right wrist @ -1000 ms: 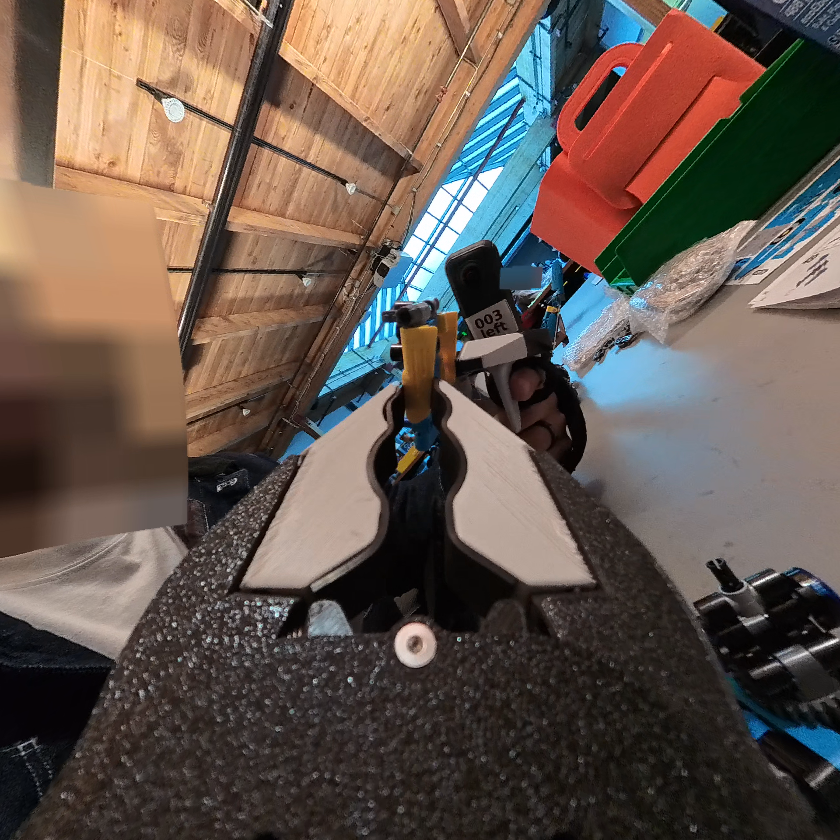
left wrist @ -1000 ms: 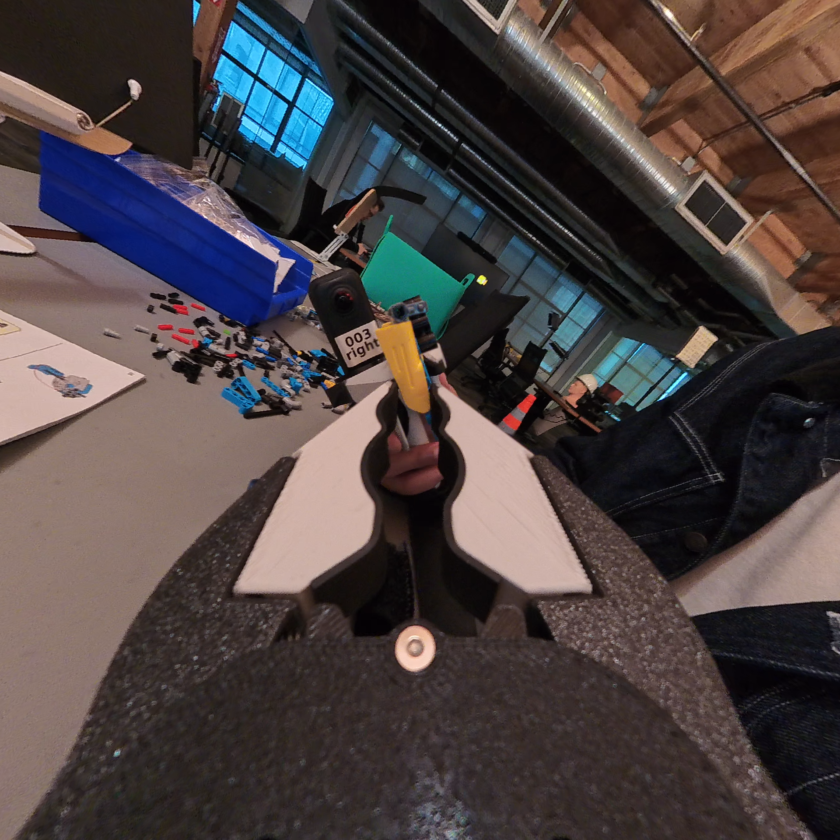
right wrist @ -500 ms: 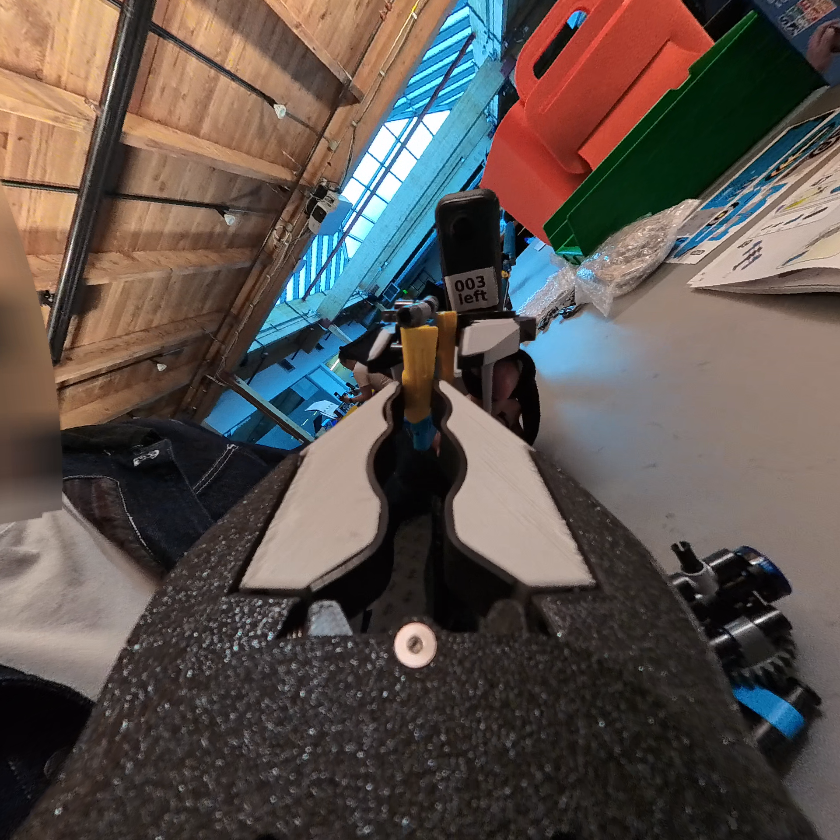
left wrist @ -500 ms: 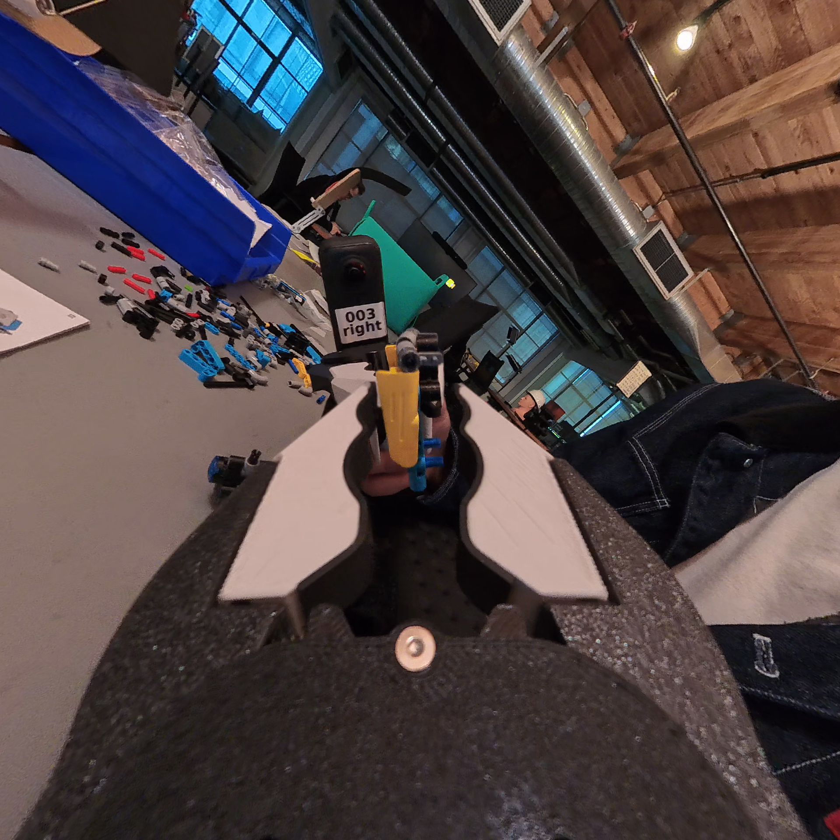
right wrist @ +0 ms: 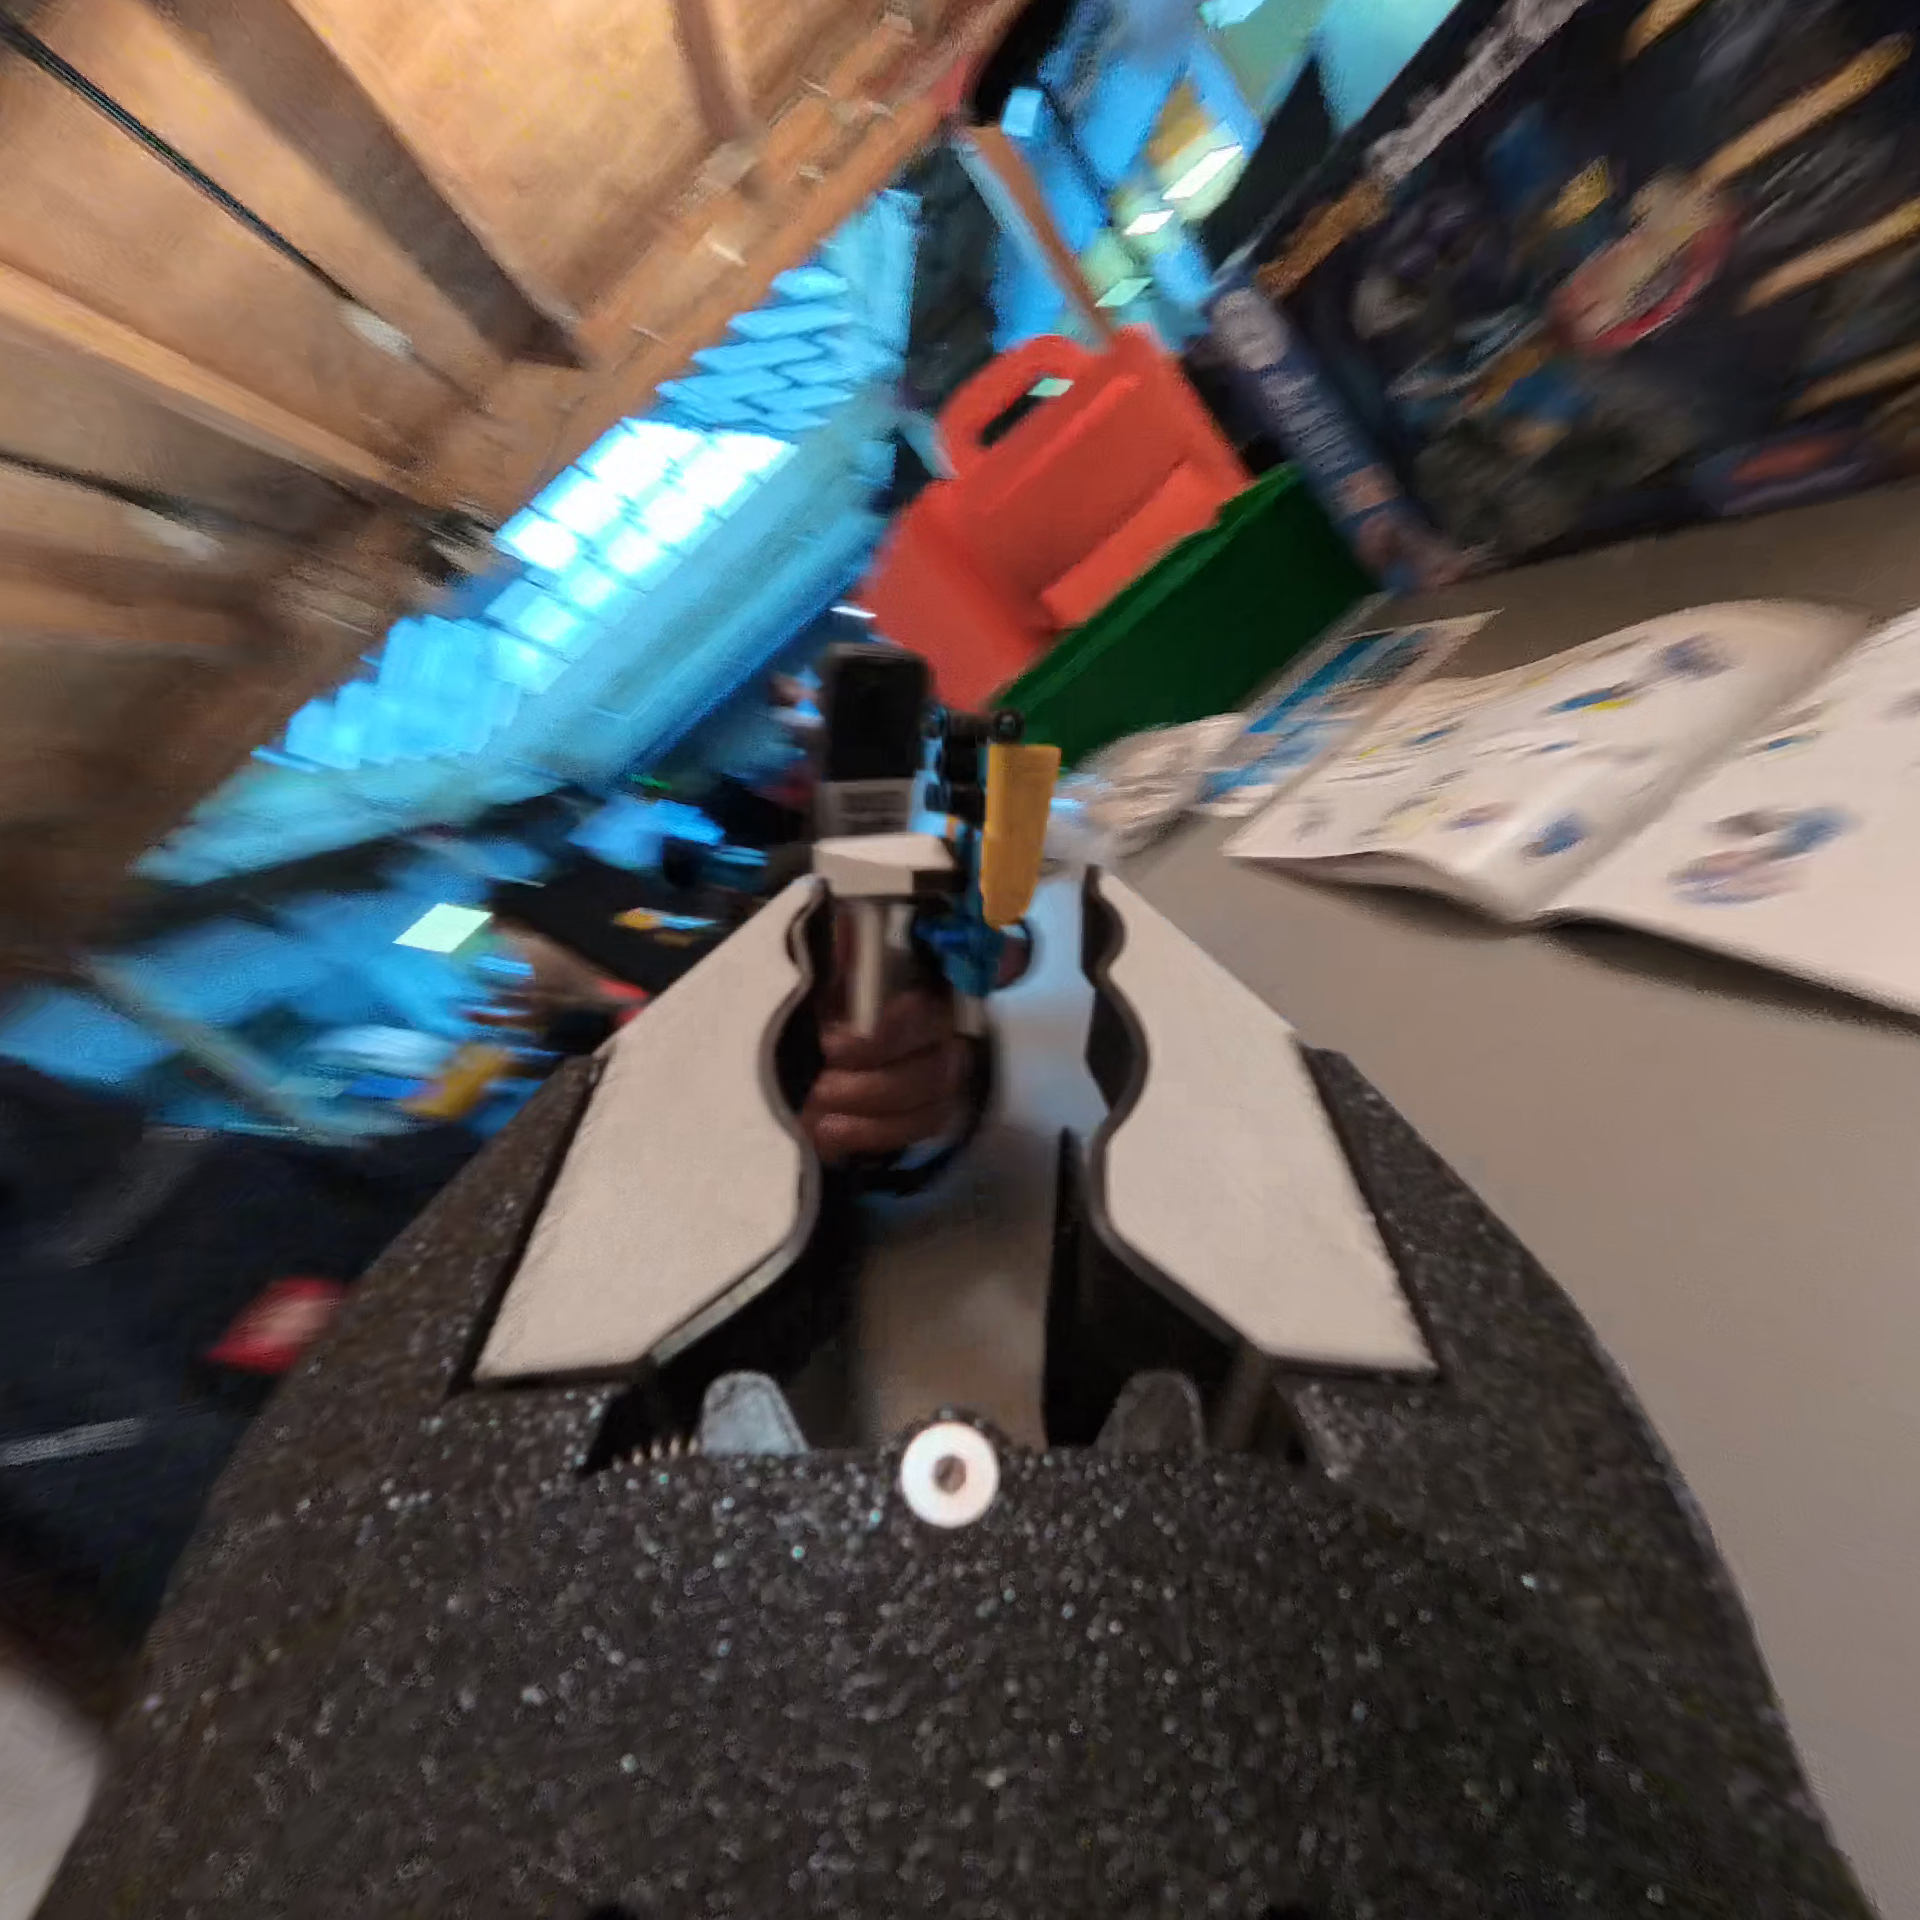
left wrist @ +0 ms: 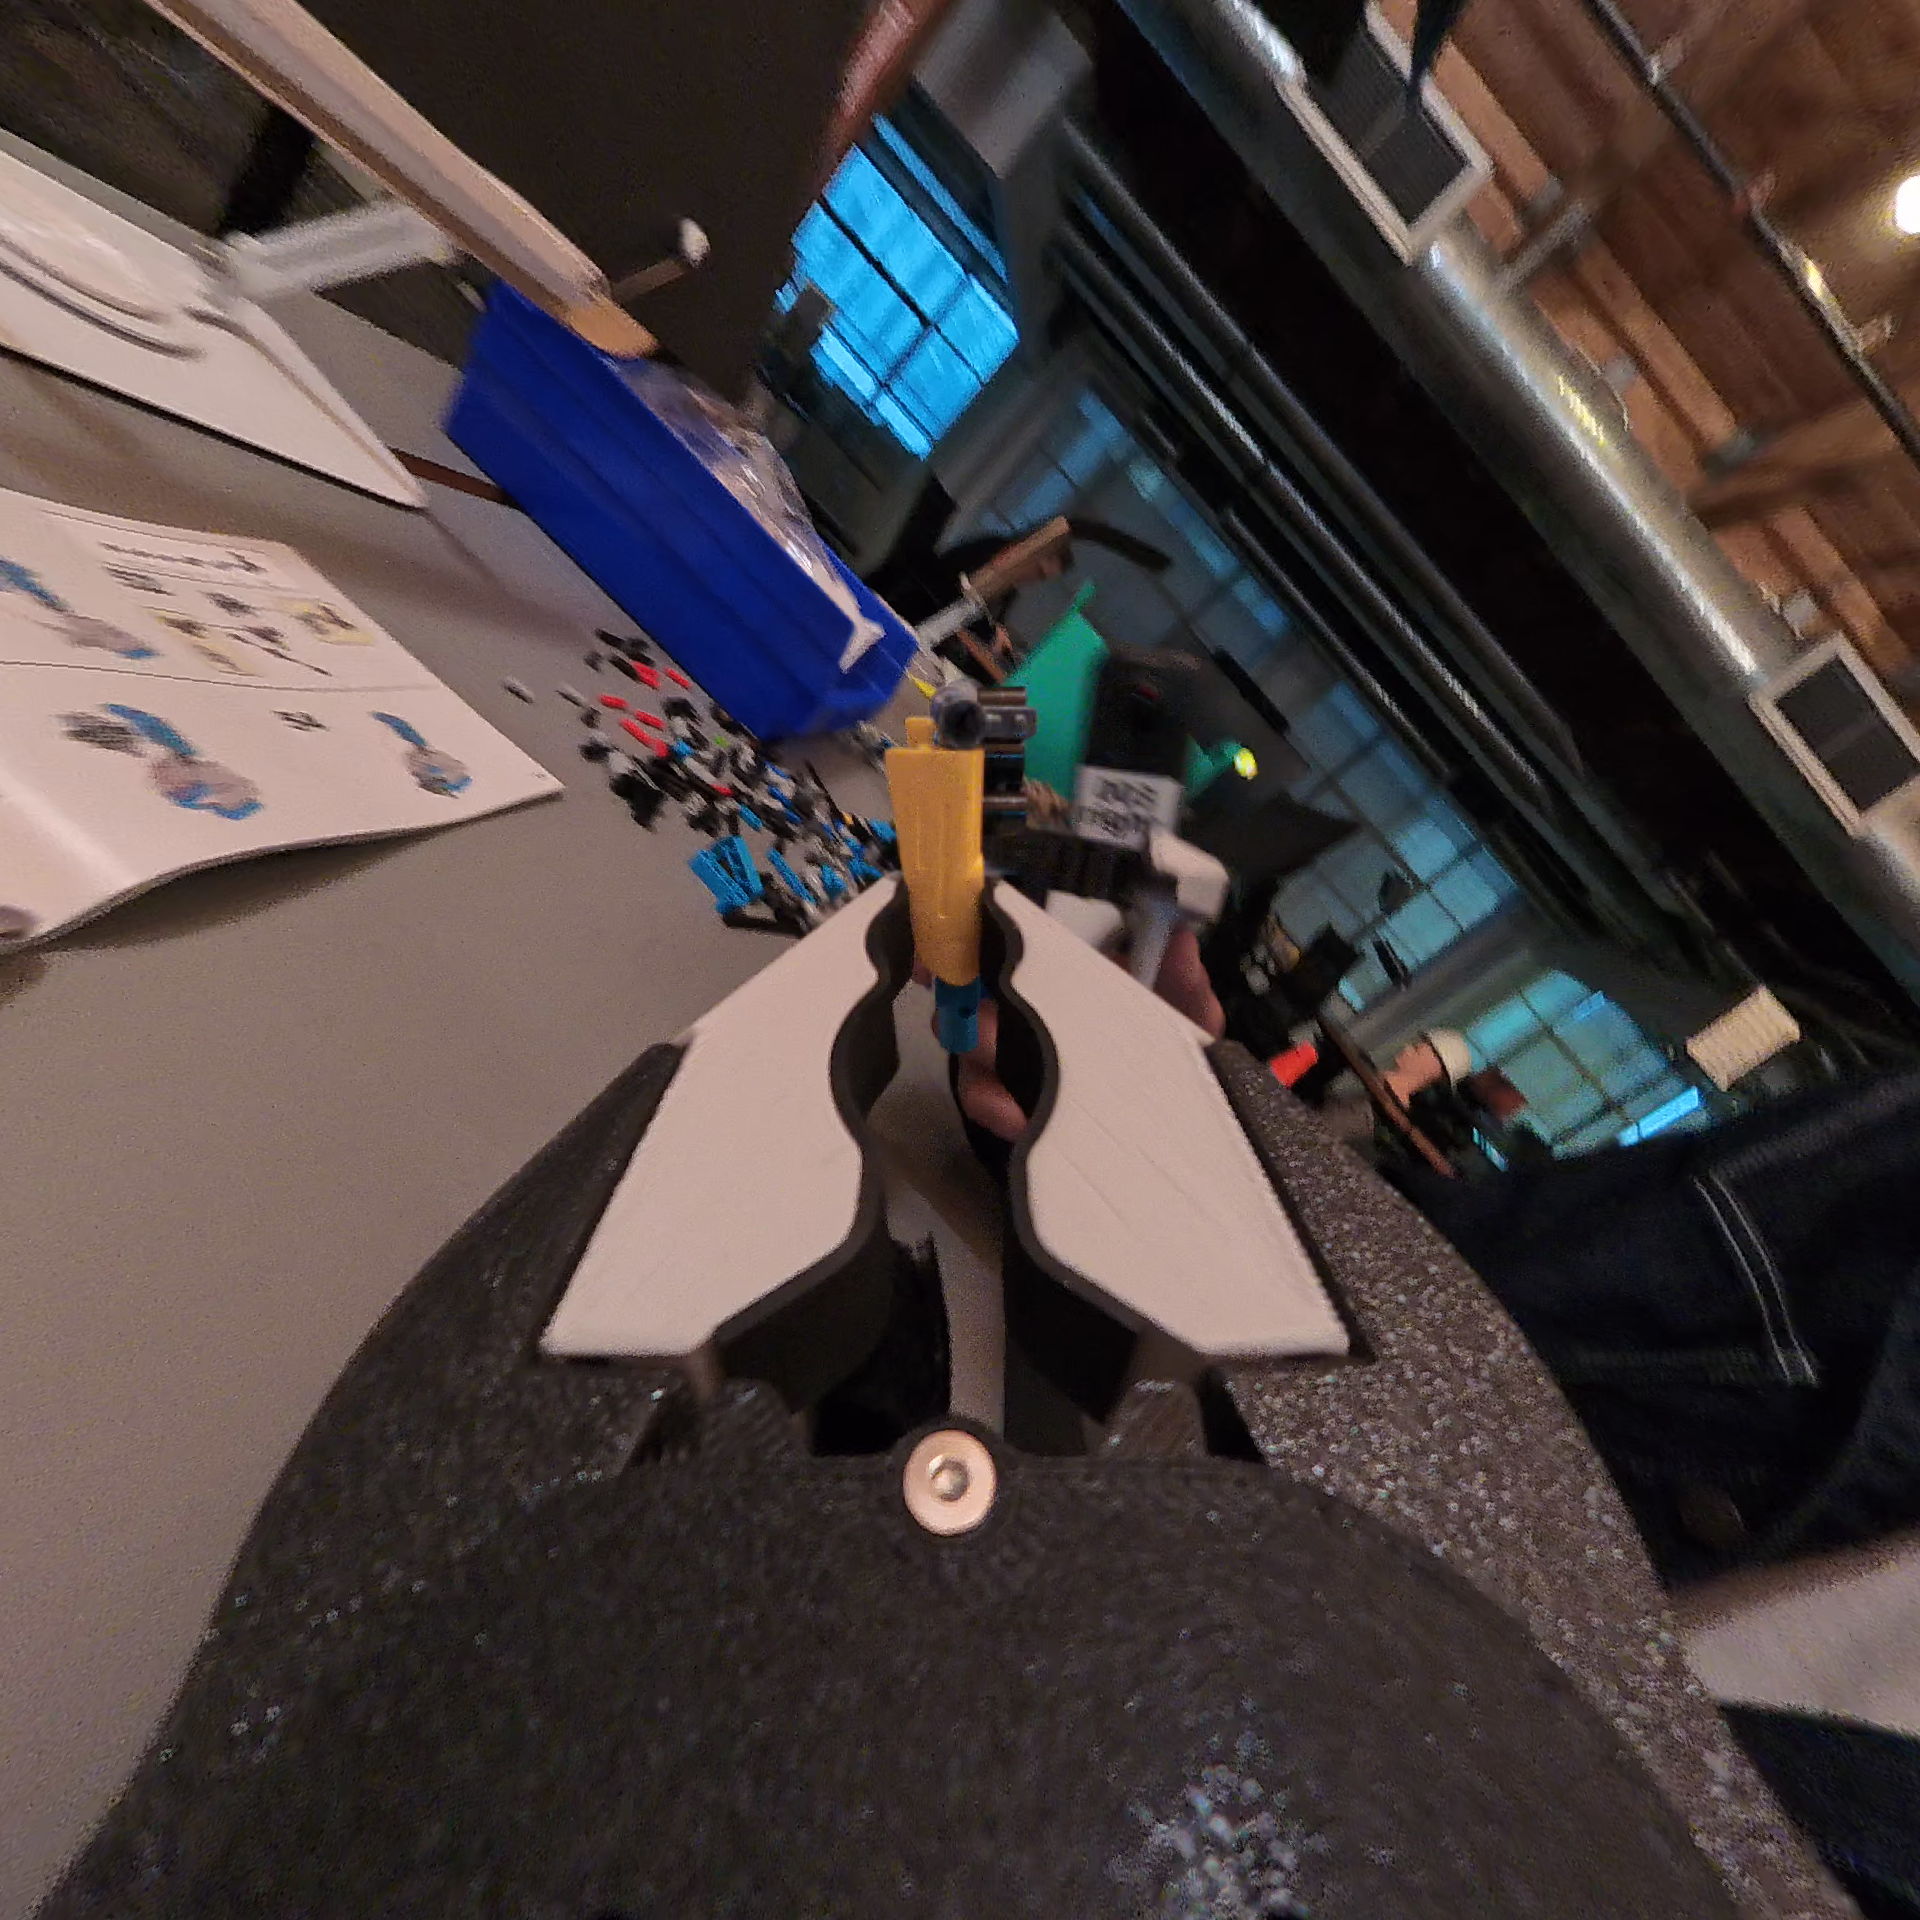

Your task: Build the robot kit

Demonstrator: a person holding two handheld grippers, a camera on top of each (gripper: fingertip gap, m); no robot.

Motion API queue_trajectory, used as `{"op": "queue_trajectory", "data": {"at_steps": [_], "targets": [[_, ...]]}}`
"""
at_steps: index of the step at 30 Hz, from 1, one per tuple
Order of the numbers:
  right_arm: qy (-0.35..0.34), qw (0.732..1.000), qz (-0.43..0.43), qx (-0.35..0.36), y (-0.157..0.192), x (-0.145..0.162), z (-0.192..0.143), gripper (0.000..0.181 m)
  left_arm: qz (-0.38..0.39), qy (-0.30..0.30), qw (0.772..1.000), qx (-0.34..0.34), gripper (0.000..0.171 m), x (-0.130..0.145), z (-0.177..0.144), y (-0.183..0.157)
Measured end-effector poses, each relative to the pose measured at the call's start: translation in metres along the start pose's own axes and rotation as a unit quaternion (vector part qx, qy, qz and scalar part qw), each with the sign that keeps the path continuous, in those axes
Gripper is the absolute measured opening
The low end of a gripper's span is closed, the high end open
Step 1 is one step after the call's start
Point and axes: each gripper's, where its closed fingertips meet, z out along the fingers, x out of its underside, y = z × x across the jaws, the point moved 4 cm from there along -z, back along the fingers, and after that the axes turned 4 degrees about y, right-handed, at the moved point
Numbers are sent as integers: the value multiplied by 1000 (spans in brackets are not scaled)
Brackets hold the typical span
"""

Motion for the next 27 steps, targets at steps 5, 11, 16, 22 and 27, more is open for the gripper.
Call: {"op": "queue_trajectory", "data": {"at_steps": [5,11,16,22,27], "targets": [[57,896,-335,286,5,10,23,85,-111,-101,988,33,11,-9,1,9],[40,801,-478,358,24,8,29,45,-154,-115,978,78,11,1,21,-7],[48,801,-471,367,19,8,25,59,-156,-135,976,73,11,-2,15,-4],[51,801,-465,373,15,8,25,42,-150,-110,977,107,12,2,22,-15],[47,828,-433,353,15,9,25,39,-137,-110,980,97,23,1,22,-15]]}}
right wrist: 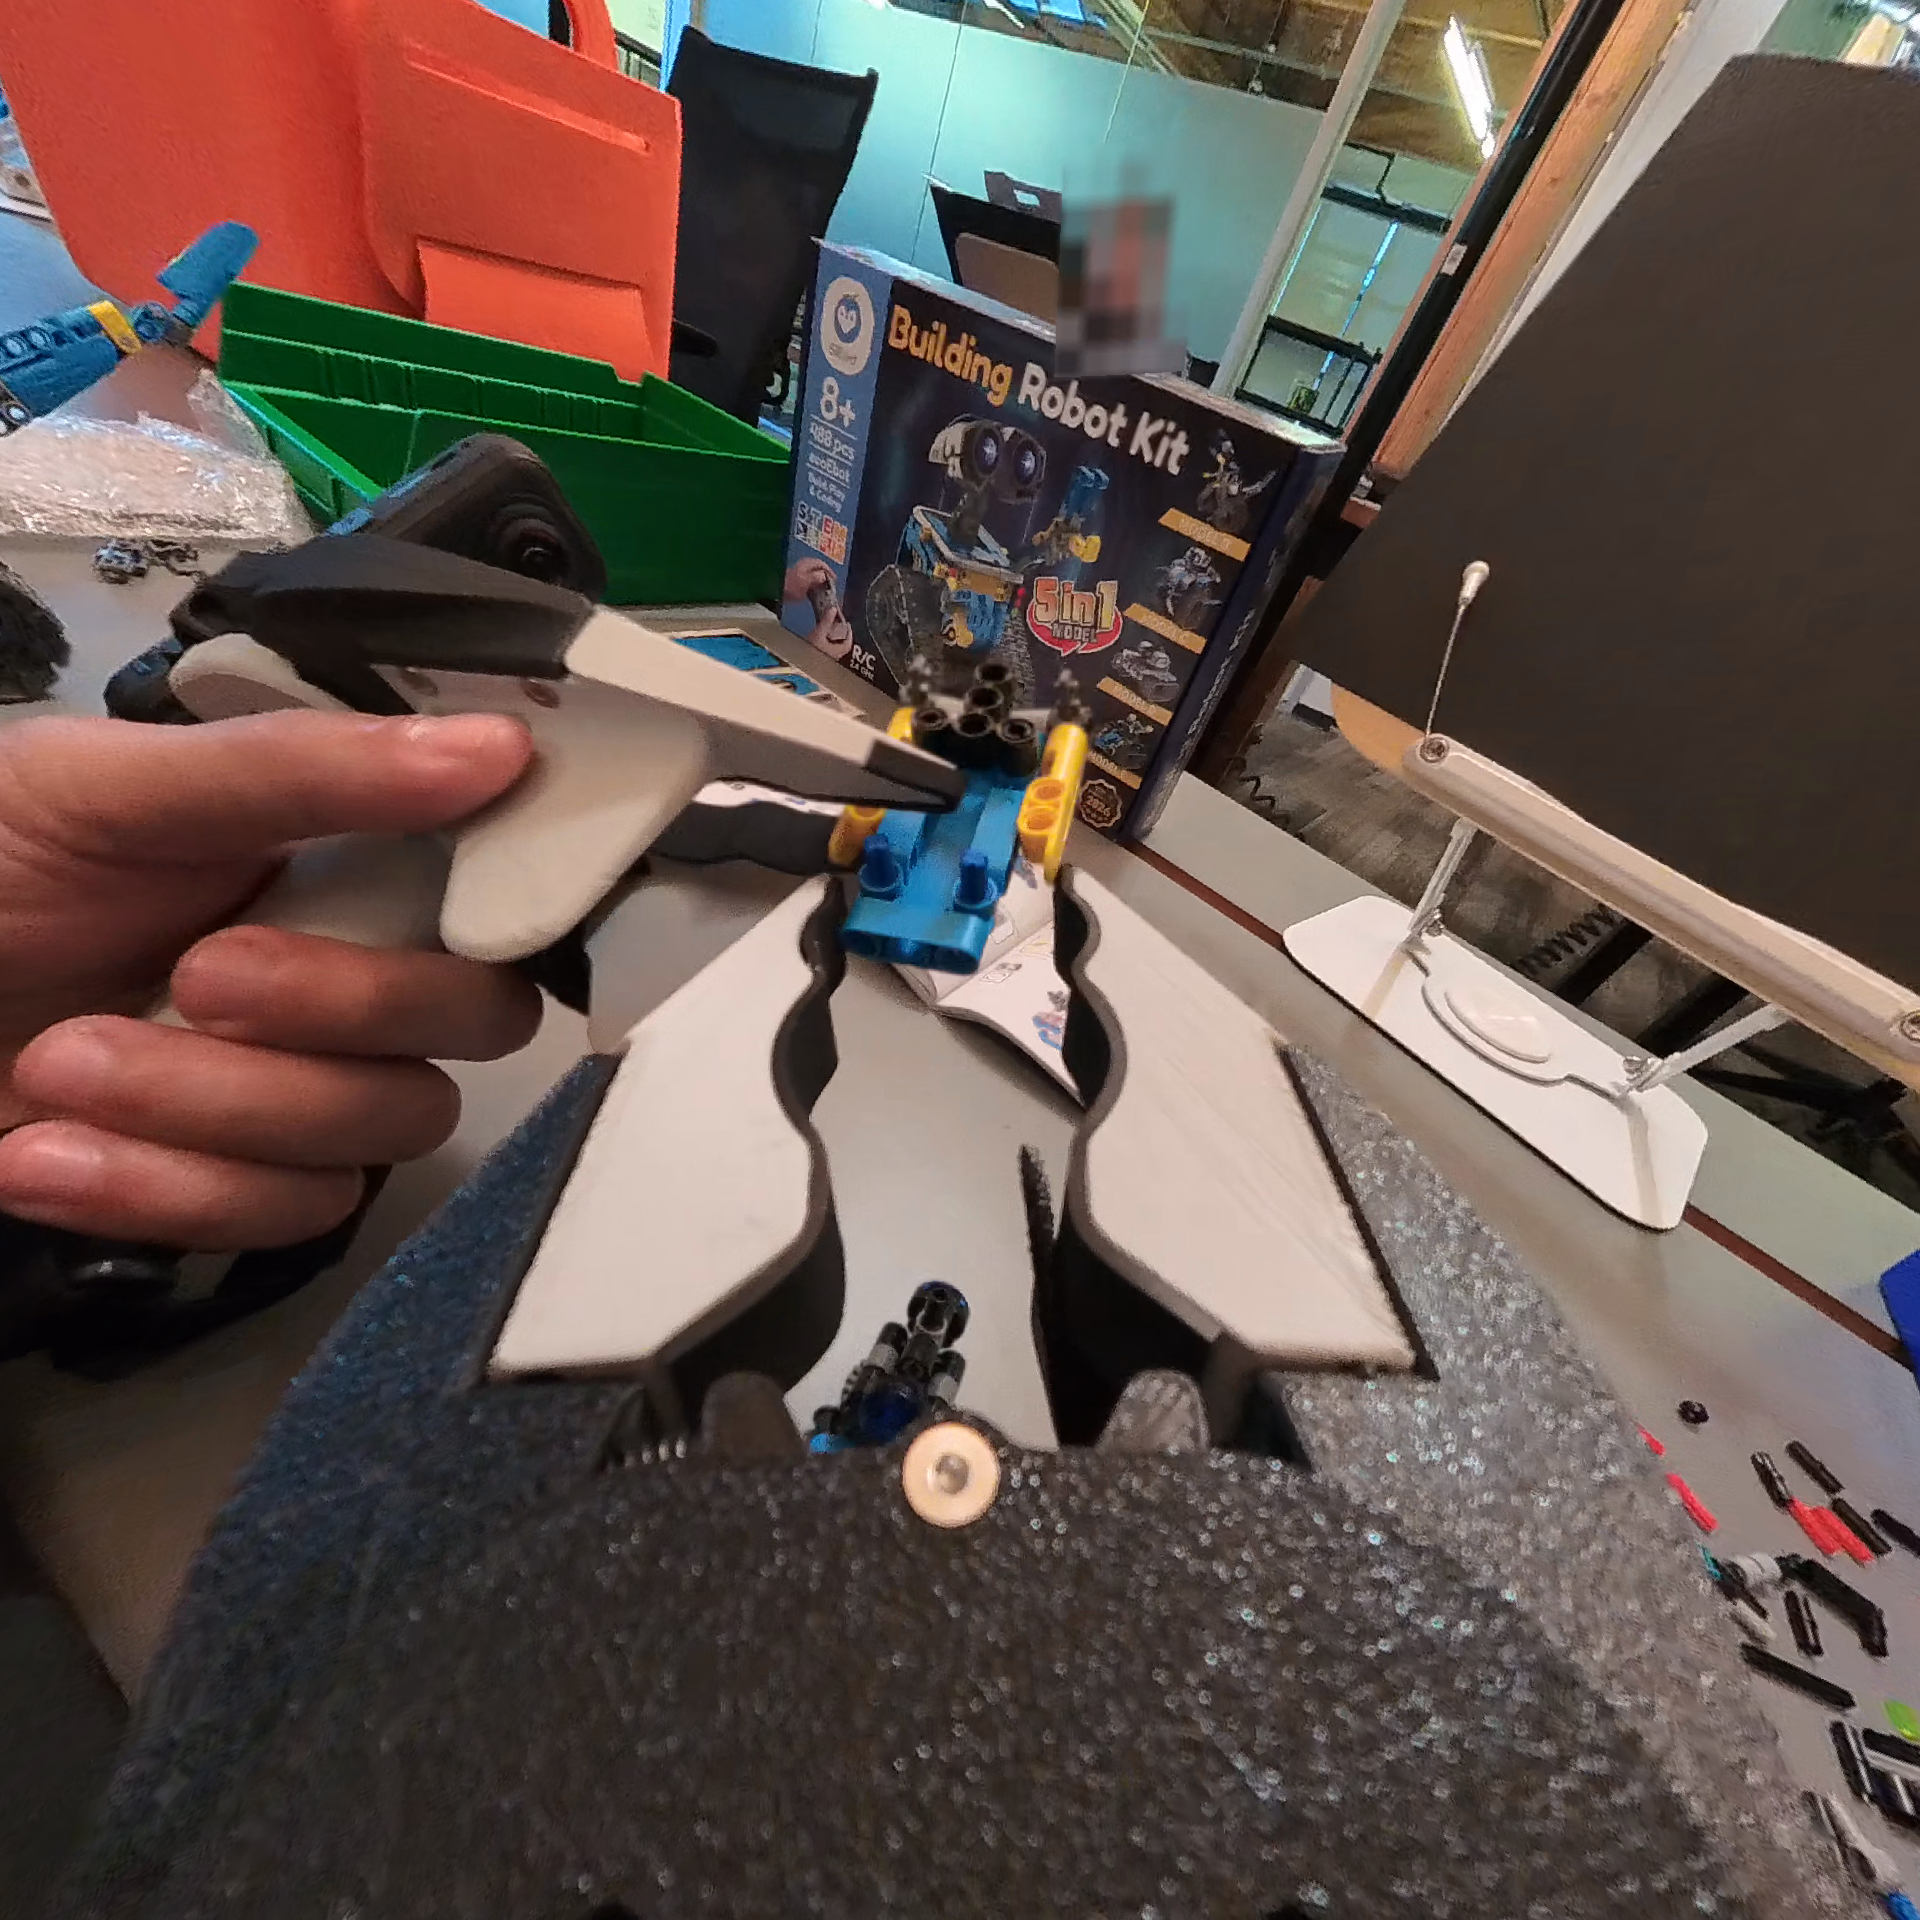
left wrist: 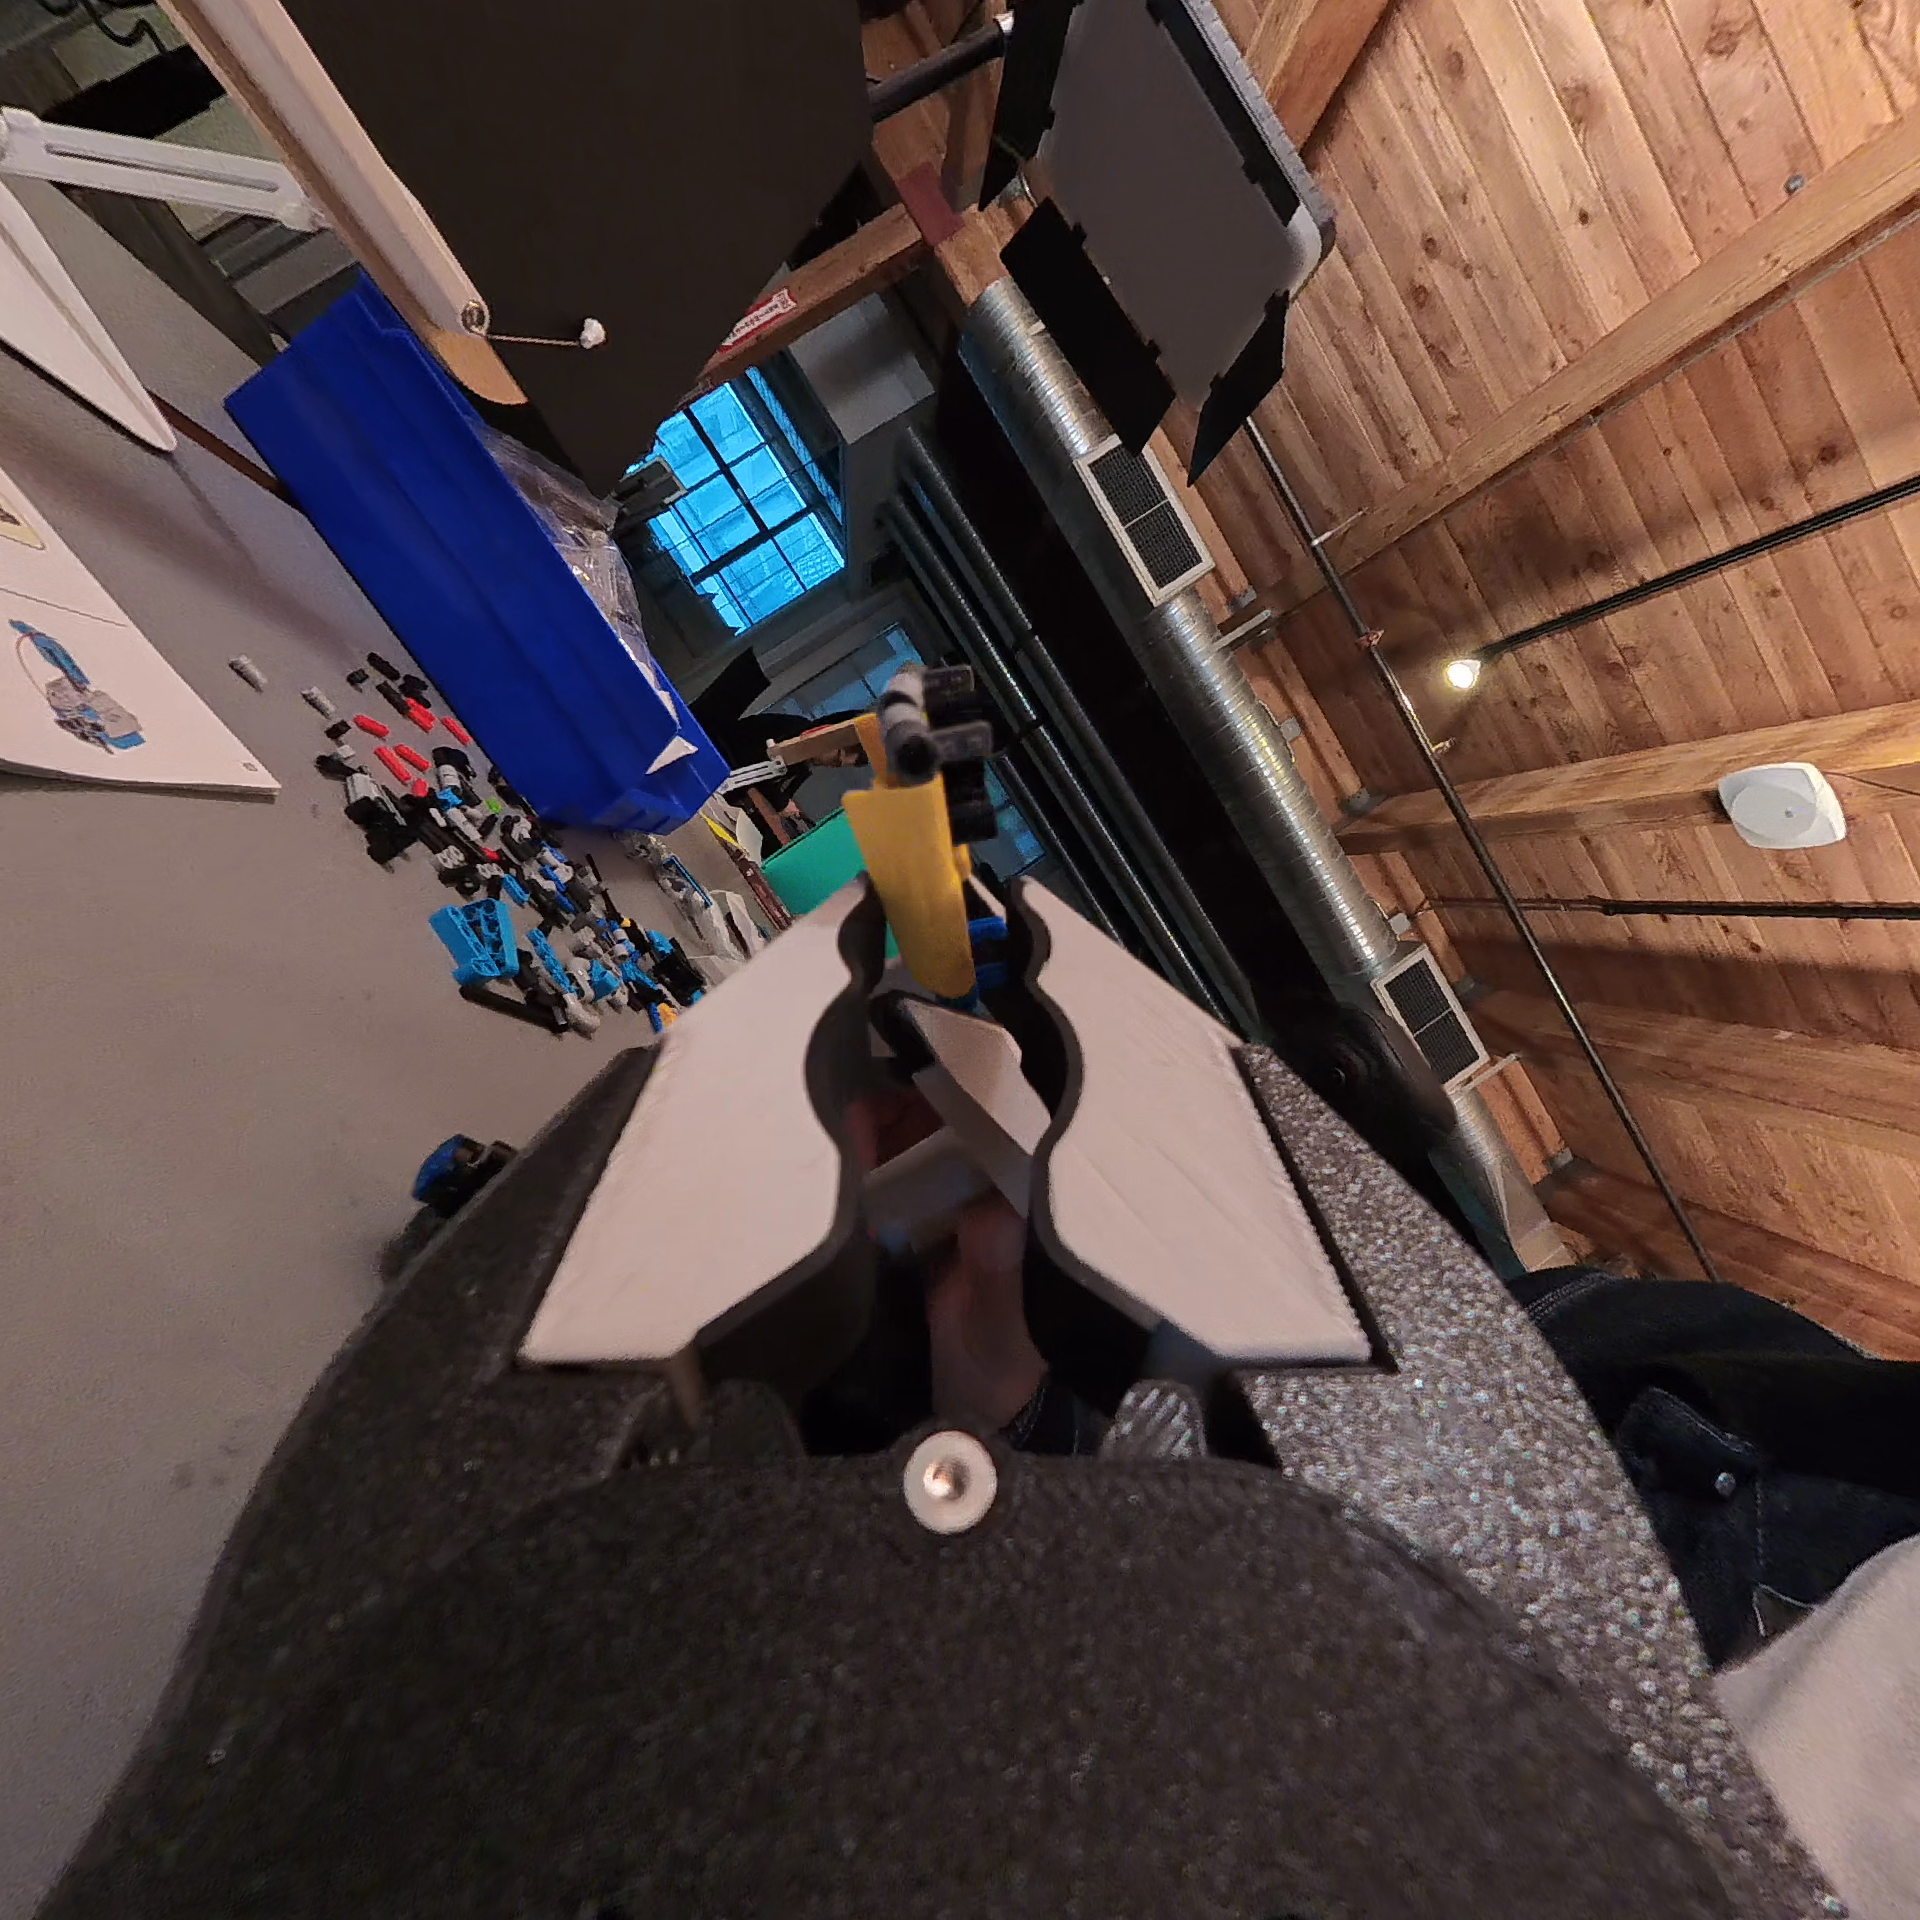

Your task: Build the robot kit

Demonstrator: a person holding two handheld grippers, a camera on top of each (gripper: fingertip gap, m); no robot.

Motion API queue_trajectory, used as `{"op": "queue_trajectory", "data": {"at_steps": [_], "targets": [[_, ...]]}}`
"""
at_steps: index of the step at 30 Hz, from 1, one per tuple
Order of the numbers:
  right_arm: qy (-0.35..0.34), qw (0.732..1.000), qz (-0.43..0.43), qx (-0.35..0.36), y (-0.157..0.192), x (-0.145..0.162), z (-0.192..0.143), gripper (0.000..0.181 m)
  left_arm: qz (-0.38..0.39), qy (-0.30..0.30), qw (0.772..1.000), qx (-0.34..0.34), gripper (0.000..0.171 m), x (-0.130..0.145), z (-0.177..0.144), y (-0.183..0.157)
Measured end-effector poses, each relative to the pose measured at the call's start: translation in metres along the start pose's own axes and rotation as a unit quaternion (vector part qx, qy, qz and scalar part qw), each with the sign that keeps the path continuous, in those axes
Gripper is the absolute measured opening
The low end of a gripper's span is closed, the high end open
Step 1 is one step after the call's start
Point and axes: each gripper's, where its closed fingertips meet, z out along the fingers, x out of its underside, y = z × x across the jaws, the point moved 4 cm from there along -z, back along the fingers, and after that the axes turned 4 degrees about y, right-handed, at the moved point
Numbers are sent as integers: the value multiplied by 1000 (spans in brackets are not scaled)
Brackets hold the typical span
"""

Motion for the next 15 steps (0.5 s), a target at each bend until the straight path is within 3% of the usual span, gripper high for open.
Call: {"op": "queue_trajectory", "data": {"at_steps": [5,10,15], "targets": [[11,999,-43,9,11,1,5,38,-12,-8,1000,-7,29,-2,0,4],[16,997,-71,12,18,3,8,37,-17,-19,999,-21,13,-4,-6,9],[30,998,-38,-27,20,8,7,49,55,-27,994,-94,11,-14,-16,13]]}}
